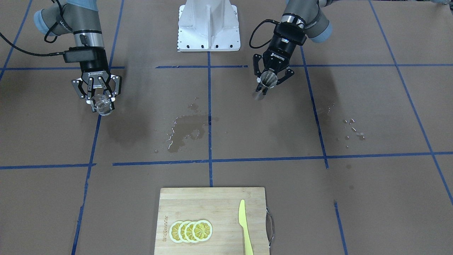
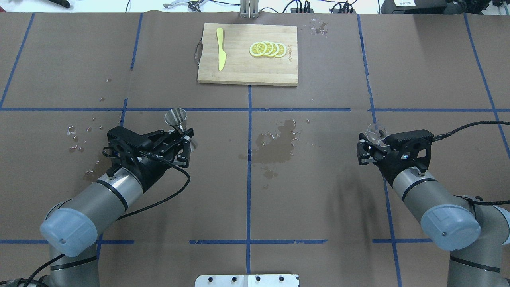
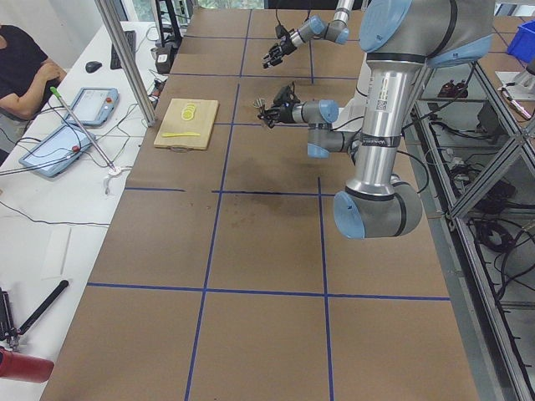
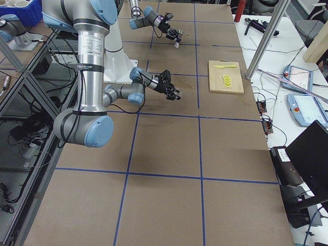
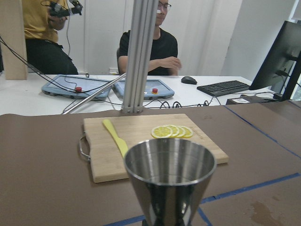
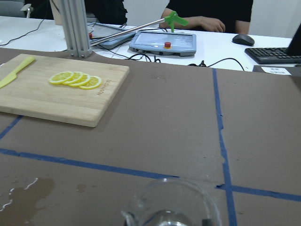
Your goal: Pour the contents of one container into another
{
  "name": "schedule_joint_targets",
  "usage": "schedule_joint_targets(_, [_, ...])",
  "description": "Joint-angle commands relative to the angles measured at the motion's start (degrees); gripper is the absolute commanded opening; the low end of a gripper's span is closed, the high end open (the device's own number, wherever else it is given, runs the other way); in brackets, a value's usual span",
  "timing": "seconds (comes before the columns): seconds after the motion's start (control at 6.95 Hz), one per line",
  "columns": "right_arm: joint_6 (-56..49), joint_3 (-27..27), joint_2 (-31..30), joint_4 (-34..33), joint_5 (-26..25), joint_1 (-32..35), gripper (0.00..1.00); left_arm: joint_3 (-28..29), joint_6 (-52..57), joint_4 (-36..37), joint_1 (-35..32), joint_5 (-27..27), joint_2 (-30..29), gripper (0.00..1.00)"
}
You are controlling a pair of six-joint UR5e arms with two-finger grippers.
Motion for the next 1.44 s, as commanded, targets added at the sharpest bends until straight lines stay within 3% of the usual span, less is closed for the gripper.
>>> schedule_joint_targets(0.0, [-11.72, 0.53, 6.52, -0.45, 1.81, 0.11, 0.0, 1.93, 7.44, 0.25, -2.18, -5.82, -3.53, 0.0])
schedule_joint_targets(0.29, [-24.38, 1.05, 13.98, 2.95, 2.27, 0.73, 0.0, 5.44, 7.45, 0.16, -3.16, -9.36, -7.28, 0.0])
schedule_joint_targets(0.58, [-24.36, 0.97, 14.73, 2.03, 9.36, 0.73, 0.0, 6.16, 7.71, 0.16, -3.25, -9.45, -7.58, 0.0])
schedule_joint_targets(0.86, [-25.93, 2.55, 15.87, -5.77, 11.13, 1.34, 0.0, 7.47, 8.67, 0.25, -3.25, -11.11, -7.84, 0.0])
schedule_joint_targets(1.01, [-31.07, 5.78, 16.83, -14.34, 11.14, 1.78, 0.0, 8.35, 10.59, 0.25, -3.43, -13.91, -8.53, 0.0])
schedule_joint_targets(1.29, [-32.88, 5.81, 23.41, -22.91, 11.13, 1.7, 0.0, 11.06, 10.7, 0.25, -3.25, -14.46, -12.21, 0.0])
